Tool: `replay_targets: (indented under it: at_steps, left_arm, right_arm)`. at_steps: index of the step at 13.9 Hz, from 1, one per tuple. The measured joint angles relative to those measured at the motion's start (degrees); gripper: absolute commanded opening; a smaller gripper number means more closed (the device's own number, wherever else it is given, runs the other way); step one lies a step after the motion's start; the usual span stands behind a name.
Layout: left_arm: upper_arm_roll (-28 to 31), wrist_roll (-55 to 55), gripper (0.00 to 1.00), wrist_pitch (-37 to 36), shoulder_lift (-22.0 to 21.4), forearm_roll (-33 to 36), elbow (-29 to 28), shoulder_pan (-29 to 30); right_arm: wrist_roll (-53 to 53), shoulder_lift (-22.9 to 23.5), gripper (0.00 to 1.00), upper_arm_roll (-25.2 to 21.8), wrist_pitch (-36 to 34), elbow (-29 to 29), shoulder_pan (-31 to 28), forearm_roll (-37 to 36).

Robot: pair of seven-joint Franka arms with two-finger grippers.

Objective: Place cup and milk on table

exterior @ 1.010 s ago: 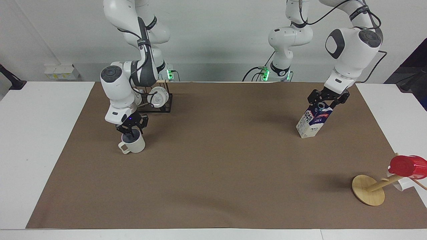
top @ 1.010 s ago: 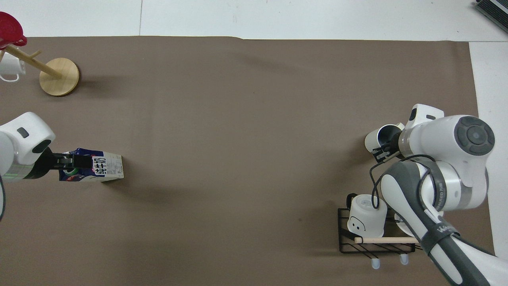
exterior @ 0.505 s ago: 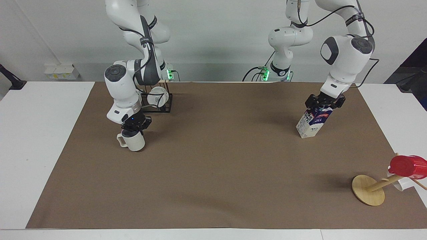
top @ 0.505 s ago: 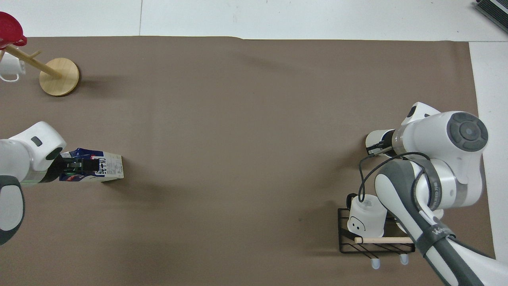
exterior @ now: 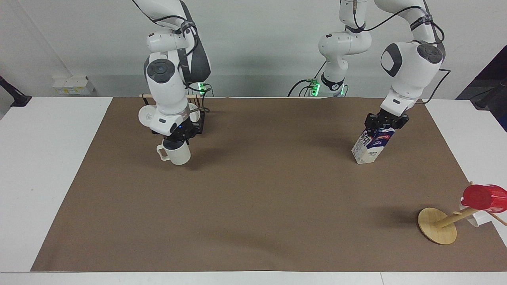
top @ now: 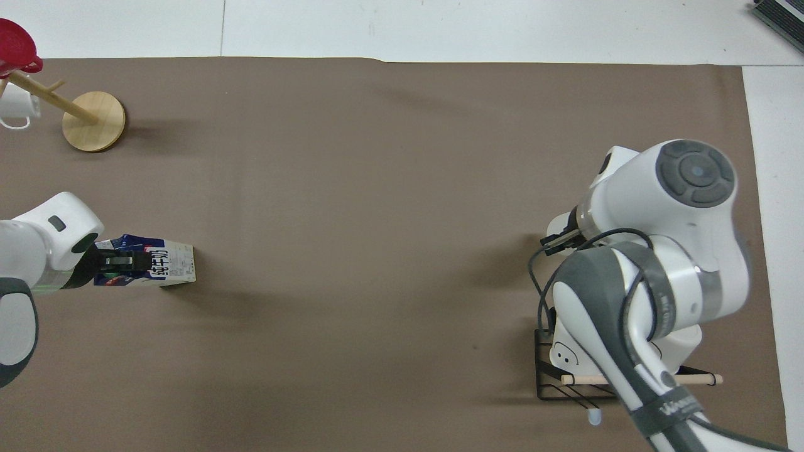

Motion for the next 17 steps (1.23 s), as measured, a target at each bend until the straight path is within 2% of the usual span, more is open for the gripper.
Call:
replay_targets:
  at_steps: [3,10,13,17]
  left_arm:
    - [0.0,0.0,0.43,-0.4,-0.1,0.0,0.9,0.0]
    - [0.1,0.0,0.43,-3.1,0.2,0.0,5.0,0.8]
    - [0.2,0.0,0.43,-3.8,1.0,0.0,6.6,1.4]
    - [0.2,0.0,0.43,-4.3,1.5,0.0,7.2,1.6]
  right_arm:
    - [10.1,1.7,0.00,0.2,0.2,1.0,7.2,0.0]
    - [25.7,9.6,0.00,0.3,1.3,7.9,17.3,0.0]
    - [27.7,12.6,0.00,0.3,5.5,8.4,19.9,0.0]
    - [27.7,13.8,0.00,0.4,6.9,8.5,22.0,0.0]
